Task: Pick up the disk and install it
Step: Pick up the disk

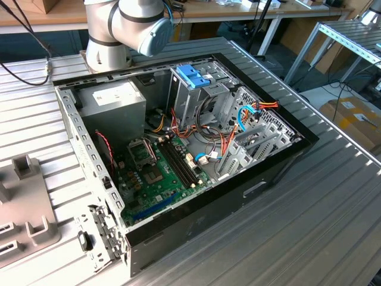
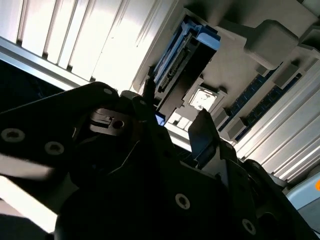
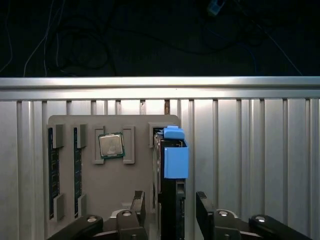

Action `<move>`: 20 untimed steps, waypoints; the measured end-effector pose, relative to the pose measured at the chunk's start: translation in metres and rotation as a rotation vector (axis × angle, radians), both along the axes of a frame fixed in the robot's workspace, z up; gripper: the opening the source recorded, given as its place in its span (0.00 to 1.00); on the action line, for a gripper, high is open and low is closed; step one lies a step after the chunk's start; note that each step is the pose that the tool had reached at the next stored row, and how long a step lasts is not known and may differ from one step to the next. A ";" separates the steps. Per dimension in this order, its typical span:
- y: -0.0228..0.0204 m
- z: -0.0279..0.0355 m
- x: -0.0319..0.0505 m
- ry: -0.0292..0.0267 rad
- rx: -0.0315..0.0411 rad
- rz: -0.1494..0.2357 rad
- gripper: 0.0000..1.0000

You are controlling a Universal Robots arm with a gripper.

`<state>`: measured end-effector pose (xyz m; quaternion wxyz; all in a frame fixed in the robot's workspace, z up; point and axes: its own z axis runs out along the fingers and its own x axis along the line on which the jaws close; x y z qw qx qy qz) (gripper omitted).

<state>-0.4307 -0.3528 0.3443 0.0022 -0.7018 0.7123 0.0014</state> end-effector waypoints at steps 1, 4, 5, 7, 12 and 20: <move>0.0000 0.0000 0.0000 0.0000 0.0000 0.000 0.54; 0.0001 -0.0014 0.0001 -0.0001 0.0000 0.000 0.60; 0.0000 -0.0028 0.0000 -0.0001 0.0000 0.000 0.60; 0.0000 -0.0089 0.0000 0.0000 0.0000 0.000 0.60; 0.0000 -0.0220 0.0000 -0.0001 0.0000 0.000 0.60; 0.0004 -0.0378 0.0000 0.0002 -0.0001 0.000 0.60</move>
